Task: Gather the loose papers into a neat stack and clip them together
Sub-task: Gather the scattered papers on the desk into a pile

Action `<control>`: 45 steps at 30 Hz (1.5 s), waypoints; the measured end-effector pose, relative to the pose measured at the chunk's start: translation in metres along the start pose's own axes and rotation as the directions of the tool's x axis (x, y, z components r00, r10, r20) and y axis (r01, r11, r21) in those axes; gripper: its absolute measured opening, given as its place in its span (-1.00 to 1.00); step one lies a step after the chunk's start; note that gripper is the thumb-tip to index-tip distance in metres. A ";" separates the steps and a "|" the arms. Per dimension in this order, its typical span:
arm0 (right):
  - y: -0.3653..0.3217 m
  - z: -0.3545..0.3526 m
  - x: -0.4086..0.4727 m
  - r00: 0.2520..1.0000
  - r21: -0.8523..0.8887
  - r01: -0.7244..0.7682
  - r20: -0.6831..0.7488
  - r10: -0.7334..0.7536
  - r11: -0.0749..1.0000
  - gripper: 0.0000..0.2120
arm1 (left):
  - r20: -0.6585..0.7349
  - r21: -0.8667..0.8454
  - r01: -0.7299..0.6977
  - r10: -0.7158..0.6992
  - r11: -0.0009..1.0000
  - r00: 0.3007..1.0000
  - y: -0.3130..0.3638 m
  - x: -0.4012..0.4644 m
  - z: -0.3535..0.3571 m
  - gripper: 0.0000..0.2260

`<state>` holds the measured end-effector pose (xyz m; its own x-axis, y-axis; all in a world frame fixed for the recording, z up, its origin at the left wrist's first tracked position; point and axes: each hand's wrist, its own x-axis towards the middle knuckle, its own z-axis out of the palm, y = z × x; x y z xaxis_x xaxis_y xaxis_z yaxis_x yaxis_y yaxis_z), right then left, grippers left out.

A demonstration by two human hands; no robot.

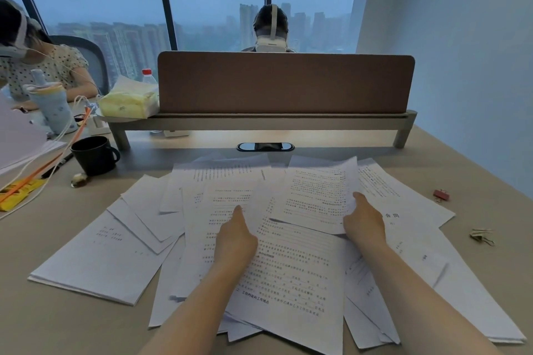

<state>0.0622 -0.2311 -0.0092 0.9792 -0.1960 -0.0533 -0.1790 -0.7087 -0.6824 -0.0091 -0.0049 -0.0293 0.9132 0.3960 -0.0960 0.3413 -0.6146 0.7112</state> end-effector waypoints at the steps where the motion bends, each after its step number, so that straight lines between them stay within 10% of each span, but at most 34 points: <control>1: -0.001 -0.001 -0.002 1.000 0.016 0.014 -0.012 -0.014 1.000 -0.41 | -0.013 -0.043 -0.003 0.003 0.999 1.000 -0.001 0.000 -0.002 -0.69; 17: 0.008 0.003 -0.049 0.944 0.012 0.037 0.329 -0.039 0.999 -0.39 | 0.094 -0.507 0.169 -0.141 0.845 0.986 -0.011 0.004 -0.019 -0.90; 27: 0.012 0.010 -0.051 0.917 -0.022 0.154 0.375 -0.135 0.988 -0.74 | 0.110 -0.416 0.067 -0.022 0.907 0.994 -0.006 -0.014 -0.018 -0.73; 34: 0.031 -0.031 -0.016 0.994 -0.315 0.079 0.094 -0.051 0.946 -0.44 | 0.039 -0.490 0.051 -0.037 0.870 0.999 -0.010 -0.016 -0.036 -0.73; 45: 0.055 -0.070 0.025 0.962 -0.579 -0.031 0.203 0.181 0.815 0.04 | 0.035 -0.534 0.114 -0.113 0.838 0.993 -0.019 -0.015 -0.040 -0.75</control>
<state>0.0701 -0.3227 0.0032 0.9293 -0.1789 -0.3231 -0.2315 -0.9638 -0.1322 -0.0378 0.0283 -0.0130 0.8760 0.4391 -0.1997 0.2710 -0.1053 0.9568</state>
